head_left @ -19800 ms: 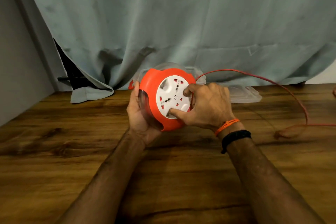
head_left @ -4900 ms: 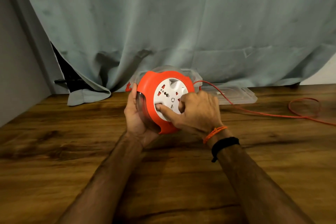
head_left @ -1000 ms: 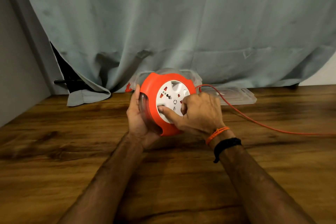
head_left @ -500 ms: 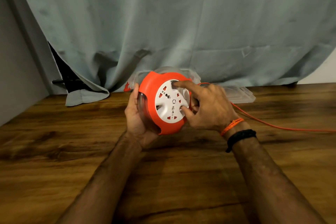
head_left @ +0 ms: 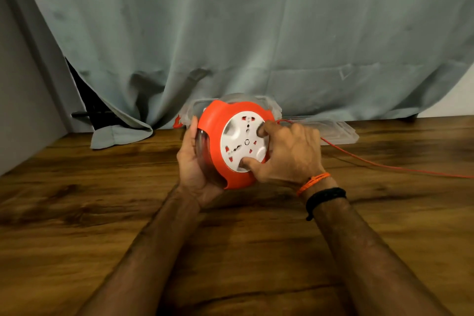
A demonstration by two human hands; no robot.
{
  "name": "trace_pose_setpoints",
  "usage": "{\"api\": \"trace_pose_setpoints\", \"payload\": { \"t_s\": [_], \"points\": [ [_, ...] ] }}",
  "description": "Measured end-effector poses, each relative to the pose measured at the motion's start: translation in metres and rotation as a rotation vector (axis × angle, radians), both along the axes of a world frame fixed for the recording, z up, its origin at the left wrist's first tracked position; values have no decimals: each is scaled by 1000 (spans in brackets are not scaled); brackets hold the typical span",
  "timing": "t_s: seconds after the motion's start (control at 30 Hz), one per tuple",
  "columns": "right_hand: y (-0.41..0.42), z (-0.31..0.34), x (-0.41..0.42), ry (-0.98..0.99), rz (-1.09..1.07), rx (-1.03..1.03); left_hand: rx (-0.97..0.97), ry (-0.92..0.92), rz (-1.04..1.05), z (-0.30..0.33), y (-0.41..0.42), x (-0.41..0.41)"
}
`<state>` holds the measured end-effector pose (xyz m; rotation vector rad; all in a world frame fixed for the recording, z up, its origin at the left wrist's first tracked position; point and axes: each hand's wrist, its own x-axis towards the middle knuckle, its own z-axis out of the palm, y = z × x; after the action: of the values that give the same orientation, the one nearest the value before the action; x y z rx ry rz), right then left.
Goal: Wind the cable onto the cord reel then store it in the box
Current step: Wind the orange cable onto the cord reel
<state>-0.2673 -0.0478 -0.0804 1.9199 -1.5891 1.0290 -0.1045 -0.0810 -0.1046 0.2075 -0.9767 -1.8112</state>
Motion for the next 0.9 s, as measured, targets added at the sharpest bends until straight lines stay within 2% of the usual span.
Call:
{"api": "trace_pose_setpoints", "payload": {
  "t_s": [0.27, 0.33, 0.47, 0.63, 0.9],
  "points": [
    [-1, -3, 30, -256, -73, 147, 38, -1, 91, 4, 2, -1],
    [-2, -3, 30, -269, -58, 162, 23, 1, 87, 5, 3, -1],
    [1, 4, 25, -245, 20, 126, 27, 20, 34, 5, 1, 3],
    [7, 19, -3, -131, 243, 81, 48, 10, -48, 3, 2, 1],
    [10, 22, -7, 127, 157, 179, 18, -72, -179, -1, 0, 5]
  ]
}}
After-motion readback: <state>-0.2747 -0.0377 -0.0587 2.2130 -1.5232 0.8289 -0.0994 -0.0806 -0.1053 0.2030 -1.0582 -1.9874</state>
